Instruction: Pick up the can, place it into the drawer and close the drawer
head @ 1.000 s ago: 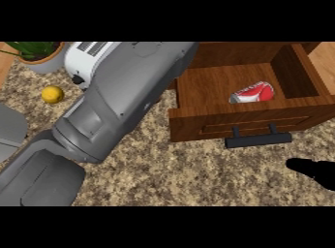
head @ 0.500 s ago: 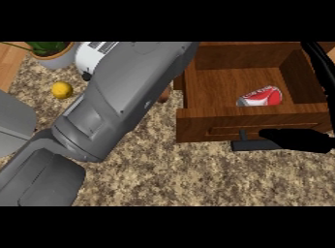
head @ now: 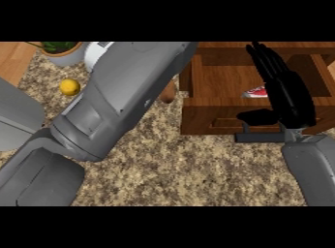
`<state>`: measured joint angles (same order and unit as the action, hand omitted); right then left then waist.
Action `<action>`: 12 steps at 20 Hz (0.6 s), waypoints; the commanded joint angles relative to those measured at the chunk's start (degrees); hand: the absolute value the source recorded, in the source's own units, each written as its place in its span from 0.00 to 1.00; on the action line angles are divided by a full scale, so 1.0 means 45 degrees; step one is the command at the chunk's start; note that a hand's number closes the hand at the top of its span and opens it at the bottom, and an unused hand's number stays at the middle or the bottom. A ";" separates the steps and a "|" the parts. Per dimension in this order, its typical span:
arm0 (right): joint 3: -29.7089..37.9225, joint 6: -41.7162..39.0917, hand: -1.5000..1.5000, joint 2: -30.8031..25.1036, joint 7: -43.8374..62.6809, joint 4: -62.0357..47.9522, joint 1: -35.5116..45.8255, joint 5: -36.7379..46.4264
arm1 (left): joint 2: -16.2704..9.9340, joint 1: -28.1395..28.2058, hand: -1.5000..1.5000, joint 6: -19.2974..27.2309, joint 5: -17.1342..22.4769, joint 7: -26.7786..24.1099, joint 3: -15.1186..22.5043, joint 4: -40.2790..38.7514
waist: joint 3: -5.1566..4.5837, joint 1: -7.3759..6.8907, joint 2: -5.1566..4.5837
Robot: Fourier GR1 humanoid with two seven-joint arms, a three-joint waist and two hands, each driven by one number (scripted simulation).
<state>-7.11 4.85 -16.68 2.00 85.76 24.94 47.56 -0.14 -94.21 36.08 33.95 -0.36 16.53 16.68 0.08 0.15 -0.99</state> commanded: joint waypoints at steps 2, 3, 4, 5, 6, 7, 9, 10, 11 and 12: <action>-0.0148 0.1715 0.00 0.0668 -0.0837 -0.3411 0.1195 0.1271 | -0.0503 0.0249 0.00 -0.0232 -0.0115 0.0116 -0.0210 0.0178 | -0.0004 -0.0282 0.0056; 0.0056 0.1670 0.00 0.0640 -0.0828 -0.4003 0.1849 0.1293 | -0.0333 0.0397 0.00 -0.0228 -0.0208 0.0150 -0.0135 0.0332 | -0.0007 -0.0303 0.0087; -0.0476 0.2510 0.00 0.1181 -0.0888 -0.3915 0.1157 0.1833 | -0.0953 0.0258 0.00 -0.0679 -0.0183 0.0714 -0.0210 0.0216 | -0.0006 -0.0221 0.0105; 0.0292 0.2674 0.00 0.0717 -0.1618 -0.4868 0.1750 0.1336 | -0.1191 -0.0003 0.00 -0.0644 -0.0302 0.0883 -0.0177 0.0125 | 0.0002 -0.0245 0.0063; -0.0085 0.3242 0.00 0.1474 -0.0959 -0.5288 0.2162 0.2006 | -0.1266 0.0419 0.00 -0.0824 -0.0214 0.0542 -0.0273 0.0591 | -0.0009 -0.0423 0.0102; -0.0150 0.3623 0.00 0.1672 -0.0972 -0.6018 0.2373 0.2319 | -0.1088 0.0726 0.00 -0.0547 -0.0392 0.0139 -0.0195 0.0416 | -0.0005 -0.0386 0.0053; 0.0640 0.4612 0.00 0.1403 -0.1718 -0.7586 0.3059 0.2129 | -0.1114 0.0727 0.00 -0.0610 -0.0356 0.0449 -0.0201 0.0840 | 0.0003 -0.0624 0.0030; 0.0662 0.4188 0.00 0.1279 -0.1461 -0.7550 0.3446 0.2205 | -0.1352 0.1274 0.00 -0.0711 -0.0508 0.0562 -0.0103 0.1009 | -0.0010 -0.0473 0.0136; 0.0947 0.4696 0.00 0.1258 -0.1278 -0.8357 0.4037 0.2440 | -0.1376 0.0934 0.00 -0.0577 -0.0431 0.0885 -0.0158 0.1202 | -0.0007 -0.0698 0.0113; 0.0780 0.5148 0.00 0.1561 -0.1183 -0.8493 0.3862 0.2697 | -0.1776 0.0471 0.00 -0.0650 -0.0616 0.1539 -0.0018 0.1333 | -0.0007 -0.0583 0.0162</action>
<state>-4.77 22.55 -11.17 -3.43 55.14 38.52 57.15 -5.89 -91.24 33.36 32.10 3.10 16.02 20.61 0.01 -2.13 -0.47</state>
